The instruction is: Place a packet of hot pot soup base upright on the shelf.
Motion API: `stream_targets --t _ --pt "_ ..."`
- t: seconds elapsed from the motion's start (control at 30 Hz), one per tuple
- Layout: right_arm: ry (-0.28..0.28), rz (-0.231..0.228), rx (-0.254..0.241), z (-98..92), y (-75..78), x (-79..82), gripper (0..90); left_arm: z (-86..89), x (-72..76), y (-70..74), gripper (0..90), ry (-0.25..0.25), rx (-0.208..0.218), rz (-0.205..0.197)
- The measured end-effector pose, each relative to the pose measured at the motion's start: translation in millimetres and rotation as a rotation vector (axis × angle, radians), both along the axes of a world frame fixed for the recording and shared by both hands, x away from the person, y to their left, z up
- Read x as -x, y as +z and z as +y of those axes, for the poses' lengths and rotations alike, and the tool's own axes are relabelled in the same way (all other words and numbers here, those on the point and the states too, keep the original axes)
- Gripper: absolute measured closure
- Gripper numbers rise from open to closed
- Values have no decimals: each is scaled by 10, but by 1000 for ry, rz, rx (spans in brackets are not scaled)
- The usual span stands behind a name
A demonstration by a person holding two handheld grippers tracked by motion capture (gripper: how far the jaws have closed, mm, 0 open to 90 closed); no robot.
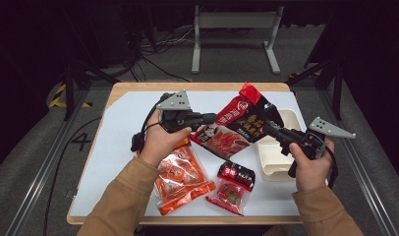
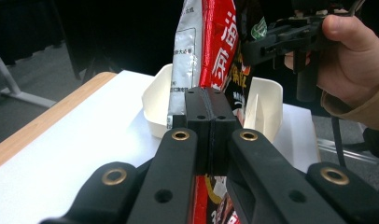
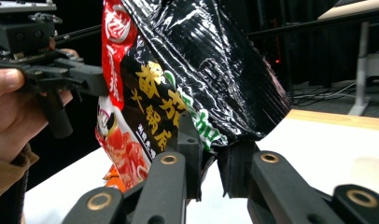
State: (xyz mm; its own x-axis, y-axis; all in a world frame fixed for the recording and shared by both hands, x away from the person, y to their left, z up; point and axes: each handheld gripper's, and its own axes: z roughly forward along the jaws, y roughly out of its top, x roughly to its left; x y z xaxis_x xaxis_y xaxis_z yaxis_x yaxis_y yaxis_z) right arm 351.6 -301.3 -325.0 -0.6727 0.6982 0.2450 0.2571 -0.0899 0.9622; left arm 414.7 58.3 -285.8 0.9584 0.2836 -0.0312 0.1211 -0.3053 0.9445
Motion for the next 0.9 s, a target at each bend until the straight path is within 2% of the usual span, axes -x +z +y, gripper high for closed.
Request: stream_targets --t 0.13,0.53,0.6,0.7,0.9 --pt "-24 -26 35 -4 114 12 819 -13 -4 -8 900 12 -2 -14" --pt "-45 -50 125 30 457 -28 839 -29 -30 -21 895 6 18 8" --pt "-51 -61 147 31 518 -39 840 -48 -40 -31 870 9 28 19" --pt "-61 -71 168 22 601 -52 844 -54 -47 -32 803 28 37 16" --pt "-72 -75 198 -27 745 -94 845 24 -57 -22 755 59 40 13"
